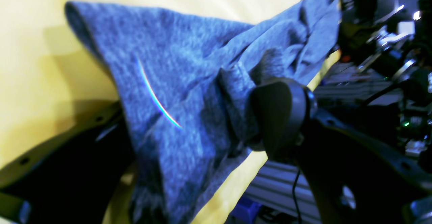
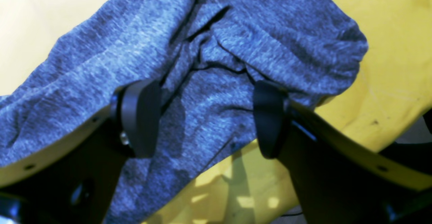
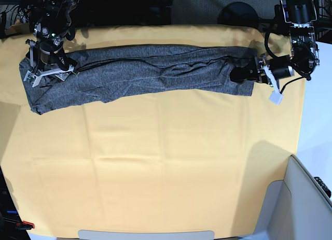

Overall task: Fold the T-shirt properly
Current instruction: 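Grasp both ends of the strip with the left and right grippers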

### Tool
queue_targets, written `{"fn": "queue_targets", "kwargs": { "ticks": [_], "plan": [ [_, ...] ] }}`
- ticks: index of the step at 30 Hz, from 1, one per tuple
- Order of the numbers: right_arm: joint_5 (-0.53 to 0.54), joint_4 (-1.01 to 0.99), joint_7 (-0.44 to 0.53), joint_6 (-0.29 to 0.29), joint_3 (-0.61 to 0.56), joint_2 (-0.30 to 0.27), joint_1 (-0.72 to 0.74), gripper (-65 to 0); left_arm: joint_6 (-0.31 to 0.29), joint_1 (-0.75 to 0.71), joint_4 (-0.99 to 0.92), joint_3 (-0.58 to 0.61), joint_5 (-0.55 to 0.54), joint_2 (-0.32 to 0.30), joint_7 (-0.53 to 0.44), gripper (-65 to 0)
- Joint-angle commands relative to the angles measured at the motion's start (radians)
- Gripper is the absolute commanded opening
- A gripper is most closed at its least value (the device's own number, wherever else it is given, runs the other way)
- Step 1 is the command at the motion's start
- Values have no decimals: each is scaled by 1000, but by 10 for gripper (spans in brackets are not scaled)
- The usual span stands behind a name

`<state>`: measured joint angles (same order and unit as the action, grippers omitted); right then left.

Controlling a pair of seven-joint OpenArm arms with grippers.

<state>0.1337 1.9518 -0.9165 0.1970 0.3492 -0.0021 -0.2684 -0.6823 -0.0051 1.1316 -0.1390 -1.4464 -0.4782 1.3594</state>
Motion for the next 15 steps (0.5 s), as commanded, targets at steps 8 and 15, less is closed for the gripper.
{"fn": "queue_targets", "kwargs": {
  "ticks": [8, 15],
  "plan": [
    [-4, 16, 20, -3, 6, -8, 5, -224, 2, 3, 1, 3, 43, -9, 37, -318],
    [-4, 16, 20, -3, 7, -6, 5, -226, 8, 3, 8, 3, 43, -7, 37, -650]
  ]
}}
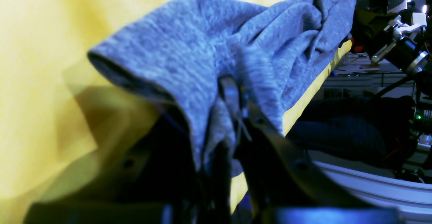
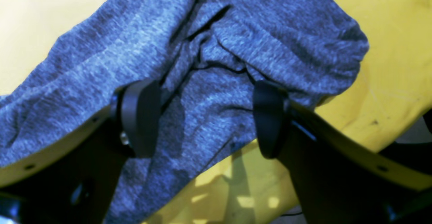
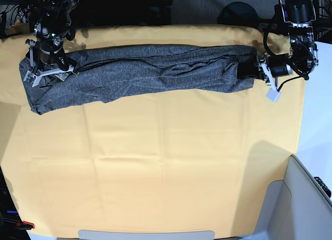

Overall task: Fold the T-shirt properly
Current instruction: 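Grasp both ends of the strip with the left and right grippers, then lift the strip end with the left gripper and fold it toward the right gripper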

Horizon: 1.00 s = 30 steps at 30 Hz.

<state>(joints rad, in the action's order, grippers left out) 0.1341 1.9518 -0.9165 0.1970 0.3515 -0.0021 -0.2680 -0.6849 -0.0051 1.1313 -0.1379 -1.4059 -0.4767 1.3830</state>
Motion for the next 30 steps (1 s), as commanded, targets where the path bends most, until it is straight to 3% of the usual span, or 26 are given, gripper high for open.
{"fn": "queue_targets", "kwargs": {
  "ticks": [1, 11, 15, 30],
  "plan": [
    [-4, 16, 20, -3, 5, -6, 5, -226, 11, 3, 10, 2, 3, -9, 13, -642],
    [-8, 19, 20, -3, 8, -16, 6, -226, 12, 4, 266, 11, 3, 23, 13, -648],
    [-4, 21, 20, -4, 71, -16, 9, -226, 12, 61, 284, 134, 0, 43, 13, -648],
    [-6, 21, 20, -6, 384, -17, 3, -226, 14, 216, 283, 442, 4, 287, 13, -648]
  ]
}}
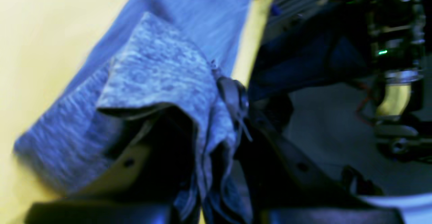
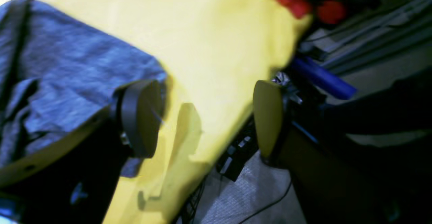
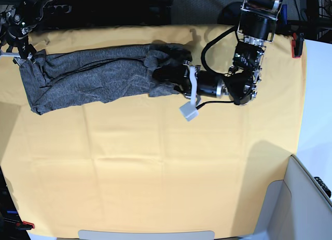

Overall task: Fold the T-shirt properly
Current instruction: 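Lift the strip end with the left gripper and fold it toward the right gripper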

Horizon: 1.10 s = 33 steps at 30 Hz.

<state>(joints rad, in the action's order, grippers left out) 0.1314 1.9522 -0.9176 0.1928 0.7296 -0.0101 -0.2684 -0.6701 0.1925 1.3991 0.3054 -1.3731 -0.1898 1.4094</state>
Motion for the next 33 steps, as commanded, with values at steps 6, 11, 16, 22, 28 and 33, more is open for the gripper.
{"fn": "queue_targets", "kwargs": {
  "ticks": [6, 11, 16, 22, 28, 33],
  "plan": [
    [-6, 17, 21, -2, 52, -9, 4, -226, 66, 68, 9, 27, 2, 100, -13, -648],
    [-6, 17, 21, -2, 58, -9, 4, -226, 79, 81, 9, 25, 60, 158, -13, -648],
    [-6, 17, 21, -2, 57, -4, 4, -226, 79, 84, 9, 27, 103, 158, -13, -648],
    [-3, 16, 21, -2, 52, -1, 4, -226, 79, 84, 9, 27, 177, 152, -13, -647],
    [-2, 16, 21, -2, 49, 2, 4, -226, 79, 84, 9, 27, 169, 160, -13, -558],
    [-2, 16, 19, -2, 49, 2, 4, -226, 79, 83, 9, 27, 171, 198, -13, -340]
  ]
}}
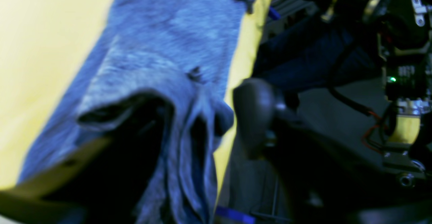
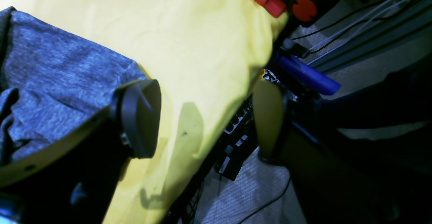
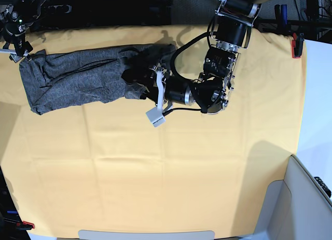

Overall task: Fold the T-shirt properly
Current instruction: 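Lift the strip end with the left gripper and fold it toward the right gripper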

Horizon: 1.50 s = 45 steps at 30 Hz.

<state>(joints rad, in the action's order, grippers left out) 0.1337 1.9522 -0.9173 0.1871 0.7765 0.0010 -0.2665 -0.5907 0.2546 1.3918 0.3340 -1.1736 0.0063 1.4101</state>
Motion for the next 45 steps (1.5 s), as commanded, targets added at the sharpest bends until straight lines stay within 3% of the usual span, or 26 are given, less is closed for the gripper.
{"fn": "queue_targets", "kwargs": {
  "ticks": [1, 10, 16, 25, 31, 36, 39, 42, 45],
  "plan": [
    [-4, 16, 19, 4, 2, -8, 2, -226, -1, 21, 16, -2, -29, 13, -14, -313],
    [-4, 14, 19, 4, 2, 11, -10, -225, -7, 25, 16, -14, -32, 28, -14, -265],
    [-4, 14, 19, 2, 2, 12, -7, -225, -7, 25, 14, -3, -147, 30, -14, -265],
    [-4, -4, 19, 2, 2, 14, -10, -225, -7, 25, -48, -2, -153, 116, -14, -265],
    [42, -10, 19, 2, 1, 23, -6, -225, -7, 56, -81, -9, -156, 125, -14, -265],
    [57, -49, 22, 2, 2, 20, -3, -225, -7, 121, -56, -95, -187, 31, -14, -267],
    [57, -64, 22, 2, 1, 24, 9, -225, -7, 127, 25, -180, -203, -67, -14, -291],
    [57, -81, 22, 2, 1, 24, 11, -225, -5, 113, 116, -197, -200, -156, -14, -400],
    [57, -90, 22, 2, 1, 23, 22, -226, -2, 33, 172, -201, -184, -202, -14, -574]
  ]
}}
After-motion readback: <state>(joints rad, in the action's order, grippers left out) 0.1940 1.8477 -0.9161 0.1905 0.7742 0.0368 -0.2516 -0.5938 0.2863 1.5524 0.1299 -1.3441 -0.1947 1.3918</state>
